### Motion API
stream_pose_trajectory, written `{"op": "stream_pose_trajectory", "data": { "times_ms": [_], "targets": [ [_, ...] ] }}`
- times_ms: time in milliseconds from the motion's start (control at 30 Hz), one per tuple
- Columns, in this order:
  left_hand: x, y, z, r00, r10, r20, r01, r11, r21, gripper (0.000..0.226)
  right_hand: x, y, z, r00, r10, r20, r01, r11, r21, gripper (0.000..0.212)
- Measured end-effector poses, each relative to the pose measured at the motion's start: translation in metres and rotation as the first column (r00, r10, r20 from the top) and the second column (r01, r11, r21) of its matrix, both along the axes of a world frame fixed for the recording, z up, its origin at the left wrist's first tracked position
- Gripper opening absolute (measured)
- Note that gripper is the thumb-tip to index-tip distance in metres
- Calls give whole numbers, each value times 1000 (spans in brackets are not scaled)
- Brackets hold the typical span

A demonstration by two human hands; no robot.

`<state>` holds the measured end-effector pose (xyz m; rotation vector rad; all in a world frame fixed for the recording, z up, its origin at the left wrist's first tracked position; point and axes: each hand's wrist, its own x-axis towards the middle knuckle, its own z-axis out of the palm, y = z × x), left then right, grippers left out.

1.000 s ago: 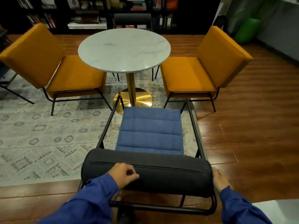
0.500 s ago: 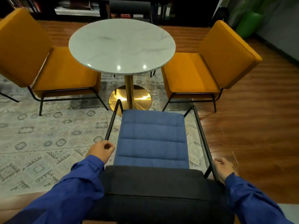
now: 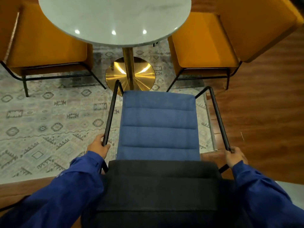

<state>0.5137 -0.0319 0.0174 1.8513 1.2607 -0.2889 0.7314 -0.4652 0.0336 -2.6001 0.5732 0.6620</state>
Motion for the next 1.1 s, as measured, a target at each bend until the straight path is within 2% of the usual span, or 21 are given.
{"op": "stream_pose_trajectory", "data": {
  "times_ms": [67,133,233,300,400,467,667,900,1000,1100],
  "targets": [
    [6,-1,-13,987,159,6,-154,967,-202,33,6,-3,-13,999,-20,-27,21,1000,23,43],
    [7,1,-22,965,261,12,-247,928,-279,15,12,-7,-23,998,-33,-60,36,998,51,46],
    [9,2,-26,941,339,7,-320,895,-312,30,16,-16,-28,986,-151,-73,163,963,215,35],
    [15,1,-30,930,366,-45,-364,893,-264,43,22,-19,-35,973,-221,-60,229,931,284,20],
    [19,-2,-38,920,376,-111,-388,916,-106,60,31,-22,-52,972,-237,-10,229,929,290,32],
    [18,-2,-44,920,378,-105,-386,919,-77,64,31,-25,-59,966,-259,24,241,925,294,38],
    [10,10,-46,922,355,-158,-355,935,29,75,23,-12,-61,954,-292,71,260,920,295,36],
    [2,42,-39,889,428,-161,-410,902,132,73,39,39,-54,959,-273,73,223,888,402,31],
    [5,60,-36,880,455,-137,-434,887,157,63,53,66,-56,964,-259,54,208,870,446,29],
    [11,83,-34,901,427,-78,-420,903,90,44,69,92,-58,980,-191,49,146,870,470,26]
  ]
}}
